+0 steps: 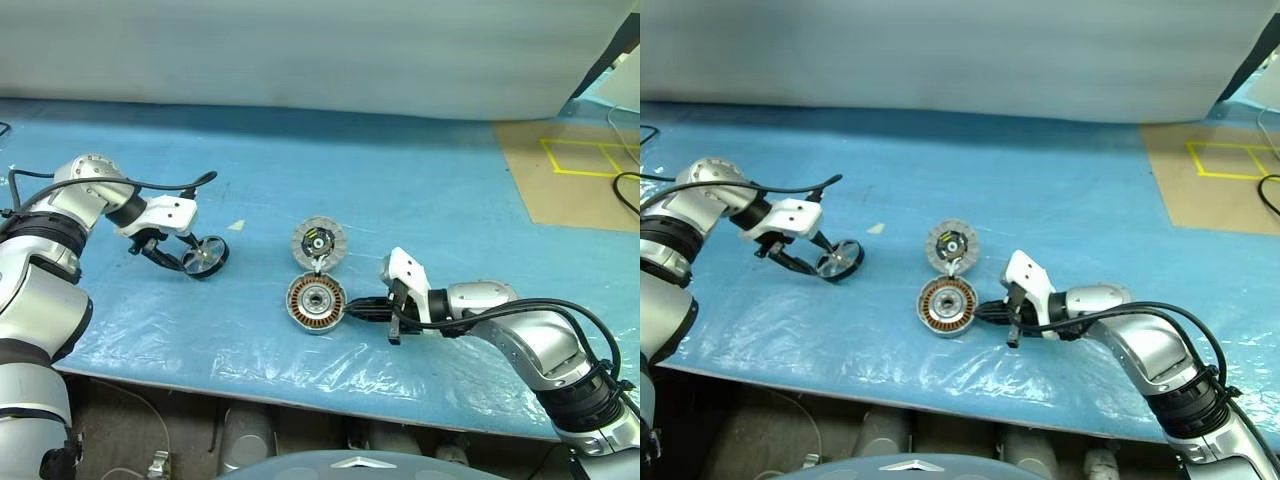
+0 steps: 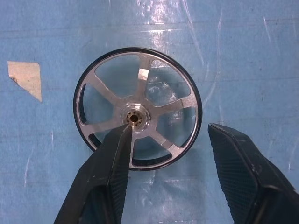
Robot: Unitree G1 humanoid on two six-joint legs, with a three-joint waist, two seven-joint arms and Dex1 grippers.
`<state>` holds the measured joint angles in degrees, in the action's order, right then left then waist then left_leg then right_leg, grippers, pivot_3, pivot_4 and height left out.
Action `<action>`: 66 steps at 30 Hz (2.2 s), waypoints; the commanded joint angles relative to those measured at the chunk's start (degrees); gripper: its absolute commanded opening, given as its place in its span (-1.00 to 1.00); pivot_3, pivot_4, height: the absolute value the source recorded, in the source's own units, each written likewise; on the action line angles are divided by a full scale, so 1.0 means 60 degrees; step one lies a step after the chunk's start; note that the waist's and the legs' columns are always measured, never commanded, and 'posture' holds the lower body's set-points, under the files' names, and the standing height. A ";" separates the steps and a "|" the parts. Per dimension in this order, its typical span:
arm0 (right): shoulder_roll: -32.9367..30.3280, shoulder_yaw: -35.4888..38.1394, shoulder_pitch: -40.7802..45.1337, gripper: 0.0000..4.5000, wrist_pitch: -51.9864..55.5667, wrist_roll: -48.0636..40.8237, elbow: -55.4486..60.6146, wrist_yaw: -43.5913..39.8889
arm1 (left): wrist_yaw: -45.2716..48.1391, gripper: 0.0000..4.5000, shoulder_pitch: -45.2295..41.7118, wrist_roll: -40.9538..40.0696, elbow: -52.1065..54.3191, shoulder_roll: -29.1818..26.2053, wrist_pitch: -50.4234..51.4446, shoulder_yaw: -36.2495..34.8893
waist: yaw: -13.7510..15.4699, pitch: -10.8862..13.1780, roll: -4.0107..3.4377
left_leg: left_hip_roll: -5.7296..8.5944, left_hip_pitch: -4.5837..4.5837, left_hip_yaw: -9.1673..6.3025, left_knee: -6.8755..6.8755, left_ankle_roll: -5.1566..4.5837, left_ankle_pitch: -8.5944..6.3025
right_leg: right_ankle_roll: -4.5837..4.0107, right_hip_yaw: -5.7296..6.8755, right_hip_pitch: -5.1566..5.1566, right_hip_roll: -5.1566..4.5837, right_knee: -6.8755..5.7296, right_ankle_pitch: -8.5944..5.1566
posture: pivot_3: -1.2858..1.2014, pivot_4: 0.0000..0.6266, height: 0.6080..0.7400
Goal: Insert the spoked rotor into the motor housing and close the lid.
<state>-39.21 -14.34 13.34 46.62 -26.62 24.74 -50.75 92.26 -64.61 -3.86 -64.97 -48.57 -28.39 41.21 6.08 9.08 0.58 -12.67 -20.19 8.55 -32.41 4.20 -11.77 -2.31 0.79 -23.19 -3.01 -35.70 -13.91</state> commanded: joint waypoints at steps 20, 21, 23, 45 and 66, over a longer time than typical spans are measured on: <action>0.0011 0.0147 -0.0047 -1.00 0.0186 -0.0137 0.0429 0.0295 | 0.0039 0.20 -0.0393 0.1715 -0.0851 0.0720 -0.0442 -0.2027 | -0.0004 0.0001 0.0002 | 0.0001 0.0003 -0.0002 -0.0003 0.0000 0.0000 | 0.0001 0.0000 0.0006 0.0000 0.0001 0.0001 | 0.03 -0.52 1.00; 0.0003 0.0148 -0.0063 -1.00 0.0188 -0.0139 0.0449 0.0298 | 0.0039 0.20 -0.0451 0.1546 -0.0830 0.0685 -0.0332 -0.2010 | -0.0001 0.0001 0.0002 | 0.0001 0.0003 -0.0002 -0.0003 0.0000 0.0000 | 0.0001 0.0000 0.0006 0.0000 0.0001 0.0001 | 0.03 -0.52 1.00; -0.0018 0.0158 -0.0092 -1.00 0.0194 -0.0139 0.0477 0.0301 | 0.0039 0.20 -0.0564 0.1015 -0.0717 0.0607 0.0122 -0.1964 | 0.0001 0.0002 0.0004 | 0.0000 0.0002 -0.0002 -0.0003 0.0000 0.0000 | 0.0001 0.0001 0.0006 0.0000 0.0001 0.0001 | 0.03 -0.52 1.00; -0.0007 0.0251 -0.0295 -1.00 0.0293 -0.0188 0.0617 0.0586 | -0.0921 0.20 -0.0450 0.3017 -0.1294 0.1004 -0.0814 -0.2470 | 0.0019 0.0004 0.0007 | 0.0002 0.0003 -0.0006 -0.0003 0.0000 0.0000 | 0.0001 0.0003 0.0010 -0.0002 0.0002 0.0001 | 0.03 -0.52 1.00; 0.0006 0.0311 -0.0389 -1.00 0.0459 -0.0234 0.0823 0.0869 | -0.1618 0.20 0.0108 0.3882 -0.1415 0.1245 -0.0981 -0.2780 | 0.0004 0.0006 0.0010 | 0.0003 0.0009 -0.0007 -0.0002 -0.0001 0.0000 | 0.0001 0.0004 0.0014 -0.0004 0.0002 0.0001 | 0.03 -0.52 1.00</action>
<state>-38.90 -14.09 11.24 49.30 -27.07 27.39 -45.75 82.69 -64.14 18.75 -73.41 -40.30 -33.94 25.24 6.10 9.11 0.64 -12.65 -20.14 8.50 -32.42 4.20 -11.77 -2.30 0.81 -23.11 -3.04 -35.70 -13.91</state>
